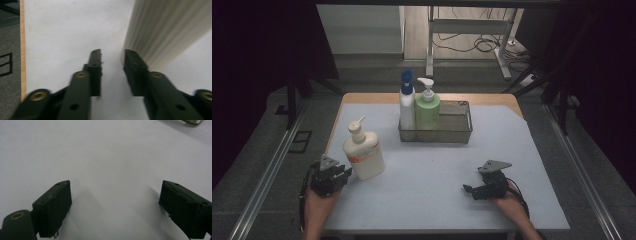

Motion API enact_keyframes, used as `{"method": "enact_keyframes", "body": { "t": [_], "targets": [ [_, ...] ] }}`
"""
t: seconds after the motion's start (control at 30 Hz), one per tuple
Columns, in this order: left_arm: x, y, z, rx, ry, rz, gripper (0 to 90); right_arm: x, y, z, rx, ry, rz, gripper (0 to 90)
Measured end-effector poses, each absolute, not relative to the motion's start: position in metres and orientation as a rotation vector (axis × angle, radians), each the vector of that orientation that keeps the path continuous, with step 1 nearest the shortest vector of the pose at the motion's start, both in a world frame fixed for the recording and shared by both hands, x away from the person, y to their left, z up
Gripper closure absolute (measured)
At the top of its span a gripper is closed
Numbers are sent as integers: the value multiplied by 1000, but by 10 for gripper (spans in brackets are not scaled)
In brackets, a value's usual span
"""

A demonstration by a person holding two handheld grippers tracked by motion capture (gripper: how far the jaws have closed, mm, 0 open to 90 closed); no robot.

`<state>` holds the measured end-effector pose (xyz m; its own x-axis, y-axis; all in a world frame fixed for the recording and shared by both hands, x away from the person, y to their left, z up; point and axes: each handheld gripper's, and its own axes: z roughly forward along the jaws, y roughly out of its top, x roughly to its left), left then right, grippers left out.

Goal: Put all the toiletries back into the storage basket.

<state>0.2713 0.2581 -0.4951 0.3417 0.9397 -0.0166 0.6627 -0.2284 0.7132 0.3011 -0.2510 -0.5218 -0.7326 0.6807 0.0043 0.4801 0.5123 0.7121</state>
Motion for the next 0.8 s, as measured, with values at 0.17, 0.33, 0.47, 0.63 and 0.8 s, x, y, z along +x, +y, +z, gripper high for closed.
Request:
{"method": "enact_keyframes", "body": {
  "t": [0.17,0.33,0.47,0.63,0.8],
  "targets": [
    [285,256,-500,1991,1394,546,839,301,-251,-522,976,2480,1040,105],
    [295,252,-506,1988,1384,518,891,301,-251,-522,975,2480,1040,105],
    [298,253,-510,1986,1390,496,893,301,-251,-522,975,2479,1041,105],
    [298,255,-513,1966,1394,464,893,301,-251,-522,975,2479,1041,105],
    [298,253,-514,1961,1375,435,893,301,-251,-522,975,2479,1041,105]
  ]
}}
